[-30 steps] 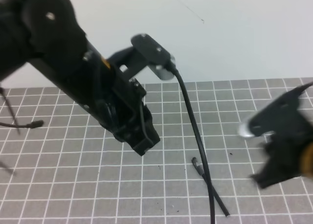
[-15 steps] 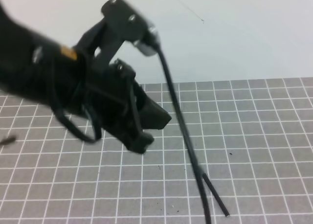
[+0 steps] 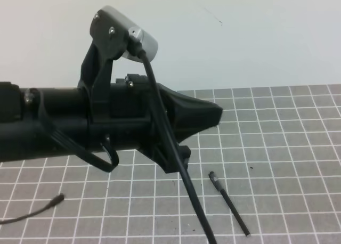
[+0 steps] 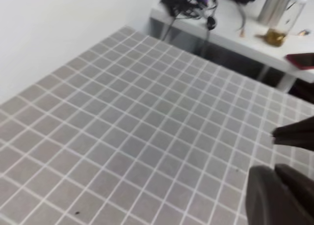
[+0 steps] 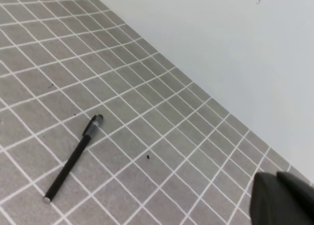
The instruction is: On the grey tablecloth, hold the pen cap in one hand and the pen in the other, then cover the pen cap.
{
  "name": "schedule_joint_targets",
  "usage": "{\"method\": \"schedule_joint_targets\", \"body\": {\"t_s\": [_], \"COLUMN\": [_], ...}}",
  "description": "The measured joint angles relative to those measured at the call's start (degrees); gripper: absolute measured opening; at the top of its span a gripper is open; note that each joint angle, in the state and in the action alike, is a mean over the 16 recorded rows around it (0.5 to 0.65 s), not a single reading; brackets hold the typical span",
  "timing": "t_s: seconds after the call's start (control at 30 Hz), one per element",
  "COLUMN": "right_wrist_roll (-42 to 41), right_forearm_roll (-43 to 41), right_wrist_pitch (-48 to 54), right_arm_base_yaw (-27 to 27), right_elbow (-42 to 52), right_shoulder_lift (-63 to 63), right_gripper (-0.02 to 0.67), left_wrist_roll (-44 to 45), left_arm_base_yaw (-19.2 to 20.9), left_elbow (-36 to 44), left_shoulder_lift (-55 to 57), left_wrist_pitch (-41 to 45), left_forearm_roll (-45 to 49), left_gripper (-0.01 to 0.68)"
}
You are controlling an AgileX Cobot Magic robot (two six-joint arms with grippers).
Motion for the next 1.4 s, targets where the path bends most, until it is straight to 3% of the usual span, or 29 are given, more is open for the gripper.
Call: {"method": "schedule_joint_targets", "body": {"t_s": [0.2, 0.4, 0.67, 1.03, 1.4], "right_wrist_roll": [0.3, 0.2, 0.2, 0.2, 0.2], "right_forearm_roll": [-0.6, -0.6, -0.7, -0.7, -0.8], "right_wrist_pitch": [0.3, 0.5, 1.4, 2.5, 2.5], "right_arm_base_yaw": [0.0, 0.0, 0.0, 0.0, 0.0], "right_elbow": [0.0, 0.0, 0.0, 0.0, 0.0], "right_shoulder_lift": [0.0, 0.0, 0.0, 0.0, 0.0], "right_gripper": [-0.004, -0.004, -0.004, -0.004, -0.003], "left_wrist_roll": [1.8, 1.5, -0.6, -2.4, -2.3], "left_arm_base_yaw": [0.0, 0.9, 7.0, 18.9, 22.3], "left_elbow": [0.4, 0.8, 5.4, 23.4, 41.8], "left_shoulder_lift": [-0.1, -1.2, -8.5, -32.6, -58.8], "left_wrist_pitch": [-0.5, -5.1, -16.0, -23.3, -27.0], "left_forearm_roll": [-4.2, -0.8, 4.5, 5.1, 3.1], "left_gripper": [0.0, 0.0, 0.0, -0.001, -0.001]}}
